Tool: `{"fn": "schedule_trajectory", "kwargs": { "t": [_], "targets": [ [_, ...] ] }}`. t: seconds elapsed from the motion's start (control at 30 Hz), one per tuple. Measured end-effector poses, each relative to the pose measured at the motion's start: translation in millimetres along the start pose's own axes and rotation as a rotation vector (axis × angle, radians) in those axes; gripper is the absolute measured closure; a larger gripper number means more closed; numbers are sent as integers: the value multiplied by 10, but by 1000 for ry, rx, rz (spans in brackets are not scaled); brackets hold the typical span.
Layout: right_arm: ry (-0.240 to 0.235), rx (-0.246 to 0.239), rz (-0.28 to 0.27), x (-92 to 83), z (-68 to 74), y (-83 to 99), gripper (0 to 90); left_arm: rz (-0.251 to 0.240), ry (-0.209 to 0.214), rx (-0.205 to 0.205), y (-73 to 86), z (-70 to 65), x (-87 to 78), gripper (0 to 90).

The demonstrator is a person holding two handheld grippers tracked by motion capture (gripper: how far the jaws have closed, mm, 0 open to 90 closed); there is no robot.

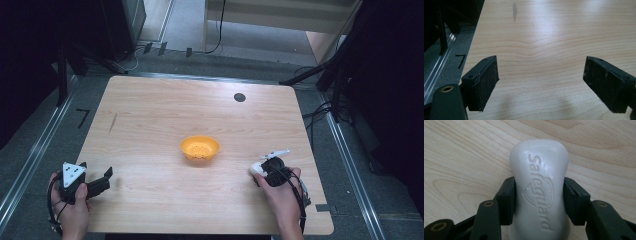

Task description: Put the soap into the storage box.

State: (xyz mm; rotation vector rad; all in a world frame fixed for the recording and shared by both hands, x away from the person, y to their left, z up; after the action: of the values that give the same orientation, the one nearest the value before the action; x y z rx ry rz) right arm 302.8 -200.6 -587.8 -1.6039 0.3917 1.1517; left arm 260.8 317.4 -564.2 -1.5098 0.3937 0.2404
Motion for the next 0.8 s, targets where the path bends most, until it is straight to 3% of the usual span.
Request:
{"fn": "schedule_trajectory", "kwargs": {
  "t": [0.07,0.4,0.8],
  "targets": [
    [-4,-8,-21,2,-6,3,499,1,1,-1,0,0,0,137],
    [-25,-62,4,-26,-18,-19,505,-2,5,-9,-1,7,1,137],
    [-77,-145,-34,-178,-34,-231,507,-6,3,-6,-4,3,0,138]
  ]
}}
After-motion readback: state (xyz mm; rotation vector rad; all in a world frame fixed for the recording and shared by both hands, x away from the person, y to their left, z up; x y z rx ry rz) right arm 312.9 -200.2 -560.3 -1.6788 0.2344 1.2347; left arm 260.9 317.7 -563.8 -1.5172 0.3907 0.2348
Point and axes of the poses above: each handheld gripper's, and its own axes: x roughly forward along the jaws, y roughly out of its underside, z roughly to its left, the point moved 8 cm from there along x, roughly forward along the jaws, and after that the axes turned 8 degrees about -z, right-handed, at the moved point
